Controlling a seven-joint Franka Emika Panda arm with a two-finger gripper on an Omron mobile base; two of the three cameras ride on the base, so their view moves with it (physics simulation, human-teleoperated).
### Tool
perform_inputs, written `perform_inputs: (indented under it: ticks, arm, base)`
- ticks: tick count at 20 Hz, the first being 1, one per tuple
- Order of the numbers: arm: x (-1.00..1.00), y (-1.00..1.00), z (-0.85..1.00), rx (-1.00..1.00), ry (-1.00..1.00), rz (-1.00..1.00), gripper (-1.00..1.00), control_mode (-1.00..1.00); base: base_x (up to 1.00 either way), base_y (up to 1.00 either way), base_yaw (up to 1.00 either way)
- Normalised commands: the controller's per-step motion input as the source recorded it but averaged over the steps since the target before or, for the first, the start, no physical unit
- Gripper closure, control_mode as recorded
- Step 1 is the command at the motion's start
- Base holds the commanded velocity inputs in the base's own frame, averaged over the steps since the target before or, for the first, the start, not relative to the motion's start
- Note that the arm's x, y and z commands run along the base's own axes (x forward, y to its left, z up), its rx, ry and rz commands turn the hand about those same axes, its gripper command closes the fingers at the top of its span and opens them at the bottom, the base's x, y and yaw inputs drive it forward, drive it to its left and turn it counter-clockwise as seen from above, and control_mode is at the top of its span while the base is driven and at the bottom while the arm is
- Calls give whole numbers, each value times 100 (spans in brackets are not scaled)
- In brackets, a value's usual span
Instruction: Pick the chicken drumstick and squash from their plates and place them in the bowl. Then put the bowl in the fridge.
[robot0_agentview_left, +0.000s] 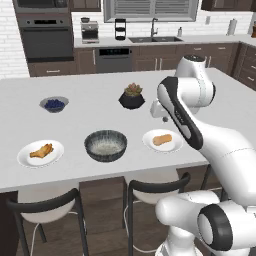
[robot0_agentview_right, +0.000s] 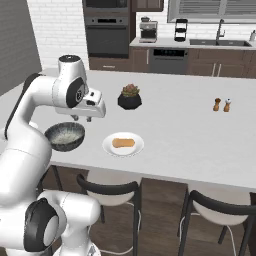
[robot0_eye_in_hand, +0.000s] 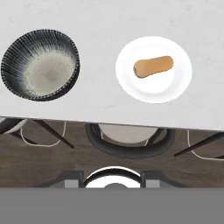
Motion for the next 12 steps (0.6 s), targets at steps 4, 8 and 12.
perform_inputs:
  ticks: [4,8,12]
  arm:
    - [-35,0,0,0,0,0,-100,-100]
    - [-63,0,-1,3,0,-7,-100,-100]
    - [-8,-5,0,15,1,-40,-100,-100]
  base:
    - [0,0,0]
    - [0,0,0]
    - [0,0,0]
